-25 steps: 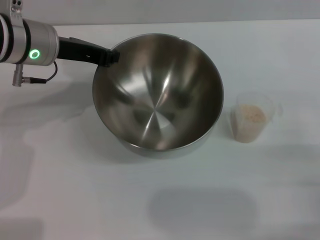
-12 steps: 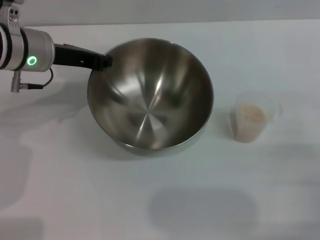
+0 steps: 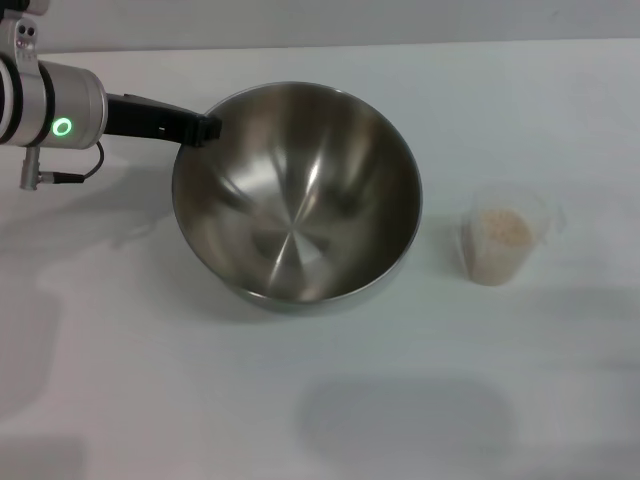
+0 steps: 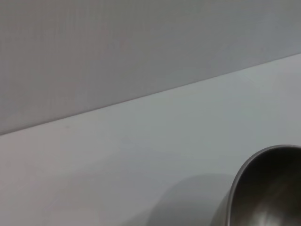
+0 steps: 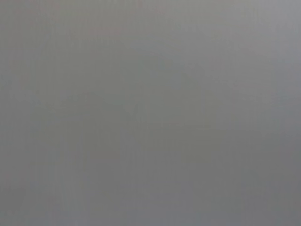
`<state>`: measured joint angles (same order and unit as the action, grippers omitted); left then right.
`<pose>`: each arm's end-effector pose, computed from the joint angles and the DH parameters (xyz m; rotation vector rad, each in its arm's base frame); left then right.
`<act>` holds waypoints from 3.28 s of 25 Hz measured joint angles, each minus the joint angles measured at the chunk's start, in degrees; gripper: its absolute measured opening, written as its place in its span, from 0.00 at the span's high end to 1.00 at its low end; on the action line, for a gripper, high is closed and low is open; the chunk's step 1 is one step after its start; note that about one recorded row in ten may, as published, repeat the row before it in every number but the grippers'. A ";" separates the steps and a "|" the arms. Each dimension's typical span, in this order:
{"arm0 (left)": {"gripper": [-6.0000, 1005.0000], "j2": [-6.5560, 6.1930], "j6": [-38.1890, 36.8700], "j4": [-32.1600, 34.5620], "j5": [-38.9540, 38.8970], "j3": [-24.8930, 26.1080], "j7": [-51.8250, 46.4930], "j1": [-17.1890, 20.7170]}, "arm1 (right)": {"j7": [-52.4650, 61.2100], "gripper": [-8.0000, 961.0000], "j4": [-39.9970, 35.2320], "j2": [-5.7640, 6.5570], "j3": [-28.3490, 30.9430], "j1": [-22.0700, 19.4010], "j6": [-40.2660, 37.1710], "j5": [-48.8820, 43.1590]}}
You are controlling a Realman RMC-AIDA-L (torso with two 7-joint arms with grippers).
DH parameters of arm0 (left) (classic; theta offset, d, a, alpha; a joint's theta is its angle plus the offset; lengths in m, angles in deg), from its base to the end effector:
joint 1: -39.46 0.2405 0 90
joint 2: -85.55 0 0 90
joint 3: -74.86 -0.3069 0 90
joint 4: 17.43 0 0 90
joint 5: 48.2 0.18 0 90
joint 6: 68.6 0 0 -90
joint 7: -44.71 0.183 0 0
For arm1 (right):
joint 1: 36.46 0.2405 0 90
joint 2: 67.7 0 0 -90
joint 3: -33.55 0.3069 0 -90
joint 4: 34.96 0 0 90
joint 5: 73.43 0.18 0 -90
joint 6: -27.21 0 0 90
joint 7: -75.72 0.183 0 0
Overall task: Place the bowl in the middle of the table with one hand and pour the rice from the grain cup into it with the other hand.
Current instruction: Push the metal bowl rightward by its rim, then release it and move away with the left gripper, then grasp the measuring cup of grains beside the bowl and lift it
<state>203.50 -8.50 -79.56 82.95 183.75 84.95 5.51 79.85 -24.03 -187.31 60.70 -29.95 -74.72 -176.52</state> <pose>-0.2430 0.4280 -0.0512 -2.3641 -1.0282 -0.1513 0.3679 0.2288 0.0412 -1.1968 0.3268 0.8078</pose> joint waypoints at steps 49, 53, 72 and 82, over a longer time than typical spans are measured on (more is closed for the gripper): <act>0.18 0.06 -101.74 -18.35 2.00 -43.71 11.06 36.52 | -0.42 0.14 -0.12 -0.05 -1.66 -1.25 -0.46 -0.04; 0.18 0.36 -115.75 -7.12 7.88 -46.64 -1.61 37.34 | -0.51 0.14 -0.91 0.00 -4.72 -2.14 -0.40 -0.07; 0.18 0.72 -130.09 17.25 10.25 -49.63 -18.80 34.50 | -0.70 0.15 -1.37 0.03 -15.99 -0.56 14.22 -0.09; 0.18 0.69 -130.68 18.03 10.27 -50.10 -19.15 34.46 | -0.79 0.15 -1.17 -0.01 -18.78 1.65 18.12 -0.09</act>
<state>204.20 -139.18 -61.53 93.22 133.65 65.80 39.97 79.06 -25.21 -187.32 41.93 -28.30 -56.60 -176.61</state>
